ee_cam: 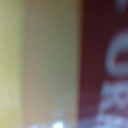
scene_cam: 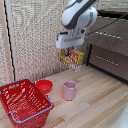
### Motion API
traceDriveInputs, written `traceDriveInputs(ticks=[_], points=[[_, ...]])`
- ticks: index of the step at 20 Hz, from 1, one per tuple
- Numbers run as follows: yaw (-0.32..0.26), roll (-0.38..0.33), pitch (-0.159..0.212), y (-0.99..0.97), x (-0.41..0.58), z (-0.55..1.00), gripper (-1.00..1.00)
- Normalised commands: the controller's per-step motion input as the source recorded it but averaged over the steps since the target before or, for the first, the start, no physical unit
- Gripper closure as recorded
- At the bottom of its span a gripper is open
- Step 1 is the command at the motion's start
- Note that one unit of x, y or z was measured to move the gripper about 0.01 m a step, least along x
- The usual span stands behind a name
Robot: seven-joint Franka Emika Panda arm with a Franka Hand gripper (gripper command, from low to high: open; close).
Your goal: Meticulously direct the gripper system near the nourishment stick. Grapple the nourishment stick firmly with the gripper system. Progress with the gripper system grasping the stick toward the storage box. Tenderly permit the nourishment stick to descend into the box.
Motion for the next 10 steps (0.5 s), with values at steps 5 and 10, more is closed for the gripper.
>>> traceDriveInputs(ticks=[5,10], points=[[0.0,0.003,0.0,0.73,-0.022,0.68,1.0],[0.0,0.0,0.0,0.89,-0.123,0.49,1.0]])
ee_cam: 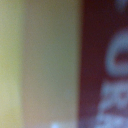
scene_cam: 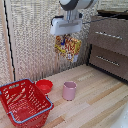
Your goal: Meticulously direct the gripper system near the nourishment stick. Grapple the nourishment stick firmly with the gripper system. Progress with the gripper system grasping the stick toward the storage box. Tenderly permit the nourishment stick to descend into the box.
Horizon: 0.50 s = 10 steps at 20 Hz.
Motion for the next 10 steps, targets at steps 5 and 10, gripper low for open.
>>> traceDriveInputs(ticks=[5,10], points=[[0.0,0.0,0.032,0.92,-0.081,0.32,1.0],[0.0,0.001,0.079,0.89,-0.034,0.27,1.0]])
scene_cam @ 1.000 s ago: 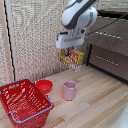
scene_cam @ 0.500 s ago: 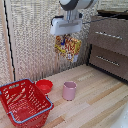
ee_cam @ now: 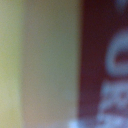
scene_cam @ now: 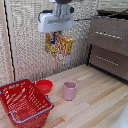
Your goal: Meticulously direct the gripper system near the nourishment stick. Grapple the nourishment stick firmly with the gripper system. Progress with the gripper system grasping the stick toward the storage box. Tenderly permit the nourishment stick to descend into the box.
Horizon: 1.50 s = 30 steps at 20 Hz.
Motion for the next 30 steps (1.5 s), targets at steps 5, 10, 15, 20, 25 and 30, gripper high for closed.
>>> traceDriveInputs(ticks=[5,10,15,20,25,30], points=[[0.0,0.015,0.105,0.86,0.0,0.2,1.0],[-0.009,0.013,0.114,0.87,0.022,0.12,1.0],[-0.03,0.0,0.116,0.91,0.162,0.0,1.0],[-0.036,-0.016,0.064,0.85,0.228,-0.25,1.0],[-0.027,-0.072,0.0,0.48,0.215,-0.37,-1.0],[-0.005,-0.03,0.004,0.1,0.033,-0.07,-1.0]])
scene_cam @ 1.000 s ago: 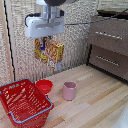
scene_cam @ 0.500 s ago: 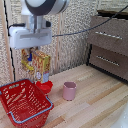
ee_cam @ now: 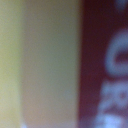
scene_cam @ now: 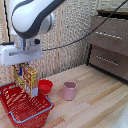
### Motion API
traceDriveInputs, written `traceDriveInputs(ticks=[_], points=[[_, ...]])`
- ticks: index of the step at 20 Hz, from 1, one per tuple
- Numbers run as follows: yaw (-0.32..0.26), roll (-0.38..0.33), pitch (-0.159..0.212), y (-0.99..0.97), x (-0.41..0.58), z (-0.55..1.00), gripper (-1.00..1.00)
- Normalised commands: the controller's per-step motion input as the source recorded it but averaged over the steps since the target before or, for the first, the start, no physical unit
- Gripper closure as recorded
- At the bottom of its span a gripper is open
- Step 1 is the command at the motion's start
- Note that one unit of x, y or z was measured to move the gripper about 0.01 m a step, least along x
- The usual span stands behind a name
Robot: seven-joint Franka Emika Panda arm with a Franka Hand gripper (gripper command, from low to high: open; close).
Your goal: Meticulously direct the gripper system near the nourishment stick. Grapple the nourishment stick firmly with the gripper system. Progress with the gripper system grasping the stick toward the storage box. Tenderly permit the nourishment stick to descend into the box.
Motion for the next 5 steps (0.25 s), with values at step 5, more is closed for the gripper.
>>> traceDriveInputs(ticks=[5], points=[[-0.002,0.0,0.054,-0.02,0.194,0.19,-1.0]])
